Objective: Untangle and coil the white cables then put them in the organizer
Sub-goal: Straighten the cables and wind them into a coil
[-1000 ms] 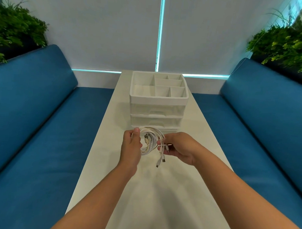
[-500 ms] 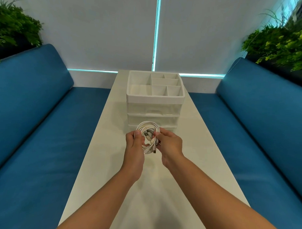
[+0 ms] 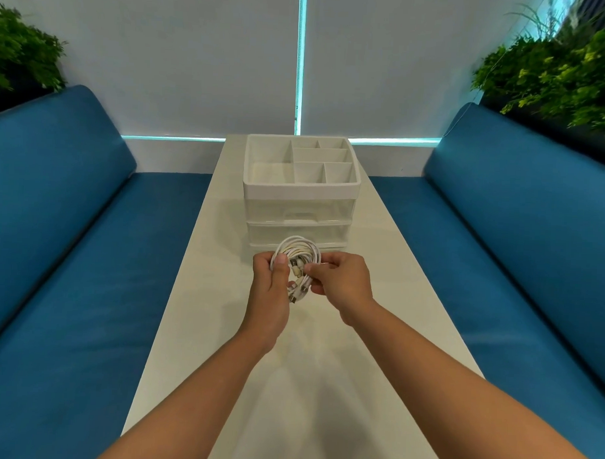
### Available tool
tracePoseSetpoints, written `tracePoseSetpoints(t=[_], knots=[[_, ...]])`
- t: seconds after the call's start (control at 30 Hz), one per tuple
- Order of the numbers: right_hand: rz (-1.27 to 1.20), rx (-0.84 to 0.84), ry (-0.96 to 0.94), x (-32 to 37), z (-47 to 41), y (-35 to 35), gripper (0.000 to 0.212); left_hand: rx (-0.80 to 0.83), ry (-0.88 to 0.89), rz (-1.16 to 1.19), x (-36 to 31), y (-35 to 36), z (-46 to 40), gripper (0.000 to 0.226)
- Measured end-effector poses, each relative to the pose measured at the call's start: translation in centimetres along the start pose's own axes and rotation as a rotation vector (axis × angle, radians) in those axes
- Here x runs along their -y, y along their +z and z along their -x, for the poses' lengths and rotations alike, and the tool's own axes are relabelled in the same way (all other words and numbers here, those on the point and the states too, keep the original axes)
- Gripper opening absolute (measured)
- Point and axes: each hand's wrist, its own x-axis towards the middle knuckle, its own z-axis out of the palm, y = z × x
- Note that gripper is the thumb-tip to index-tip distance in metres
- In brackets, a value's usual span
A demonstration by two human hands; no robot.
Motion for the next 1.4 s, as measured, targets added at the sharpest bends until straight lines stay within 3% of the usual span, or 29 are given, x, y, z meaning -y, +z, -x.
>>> tracePoseSetpoints(t=[0.23, 0.37, 0.57, 0.97, 1.27, 1.4], knots=[[-0.142, -0.095, 0.07, 0.5, -0.9, -0.8, 0.01, 0.032, 0.024, 0.024, -0.1, 0.0, 0.2, 0.023], [-0.103, -0.193, 0.041, 0.3, -1.1, -0.8, 0.006, 0.079, 0.003, 0.047, -0.3, 0.1, 0.2, 0.019], [-0.061, -0.26, -0.026, 0.2, -1.0, -0.6, 0.005, 0.092, -0.007, -0.006, 0.0, 0.3, 0.0, 0.038], [-0.217, 0.109, 0.069, 1.4, -0.7, -1.7, 0.008, 0.031, -0.015, 0.102, 0.4, -1.0, -1.6, 0.033], [-0.215, 0.077, 0.006, 1.4, -0.5, -1.4, 0.017, -0.027, -0.064, 0.24, 0.0, -1.0, -1.6, 0.034], [-0.09, 0.048, -0.099, 0.9, -0.6, -1.5, 0.015, -0.018, -0.119, 0.305, -0.1, -1.3, -1.7, 0.032]])
